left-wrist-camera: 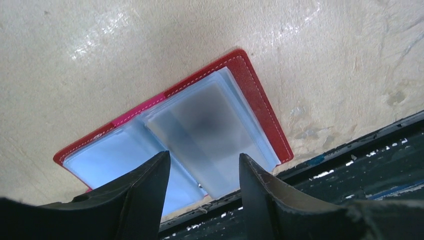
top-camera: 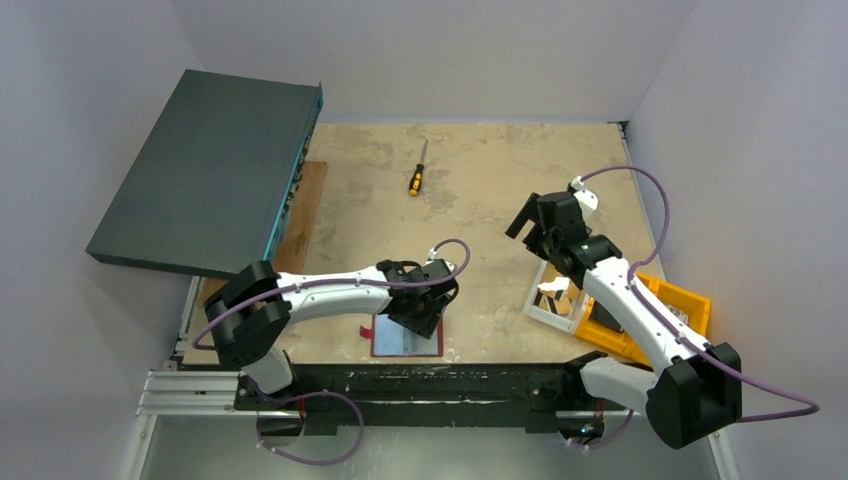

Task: Take the credit cards out of the card holder
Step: Remove the credit card from the card holder.

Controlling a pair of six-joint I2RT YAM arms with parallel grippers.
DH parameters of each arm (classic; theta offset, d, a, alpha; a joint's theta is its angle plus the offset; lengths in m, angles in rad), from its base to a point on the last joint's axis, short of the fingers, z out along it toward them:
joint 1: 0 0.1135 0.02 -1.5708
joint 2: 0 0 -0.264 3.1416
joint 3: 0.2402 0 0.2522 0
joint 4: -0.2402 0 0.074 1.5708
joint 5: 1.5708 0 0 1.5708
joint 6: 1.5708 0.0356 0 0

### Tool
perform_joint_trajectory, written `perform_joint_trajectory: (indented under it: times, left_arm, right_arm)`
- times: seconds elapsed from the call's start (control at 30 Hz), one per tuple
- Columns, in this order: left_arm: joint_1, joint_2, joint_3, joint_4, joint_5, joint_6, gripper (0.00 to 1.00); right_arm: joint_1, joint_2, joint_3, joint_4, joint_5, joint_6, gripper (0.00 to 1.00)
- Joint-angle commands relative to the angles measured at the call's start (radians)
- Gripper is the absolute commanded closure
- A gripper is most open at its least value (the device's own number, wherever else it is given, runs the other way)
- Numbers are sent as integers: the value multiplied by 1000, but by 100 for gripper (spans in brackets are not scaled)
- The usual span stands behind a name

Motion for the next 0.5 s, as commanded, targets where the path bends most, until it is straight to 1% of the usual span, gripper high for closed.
perform_joint_trajectory:
  times: [0.0, 0.13, 0.2, 0.33, 0.47]
  left_arm:
    - [-4, 42, 21, 46, -27, -1, 48]
    - [-4, 88, 38, 8, -89, 14, 53]
    - [-4, 104, 44, -5, -118, 20, 58]
    - [3, 122, 70, -10, -155, 49, 73]
    - [45, 128, 98, 24, -125, 88, 85]
  right_arm:
    - [4, -3, -23, 41, -4, -15, 1]
    - [4, -9, -35, 37, 2, -6, 1]
    - [3, -13, -37, 33, 7, -5, 1]
    - [4, -17, -32, 21, 11, -1, 1]
    - [4, -25, -37, 24, -7, -3, 1]
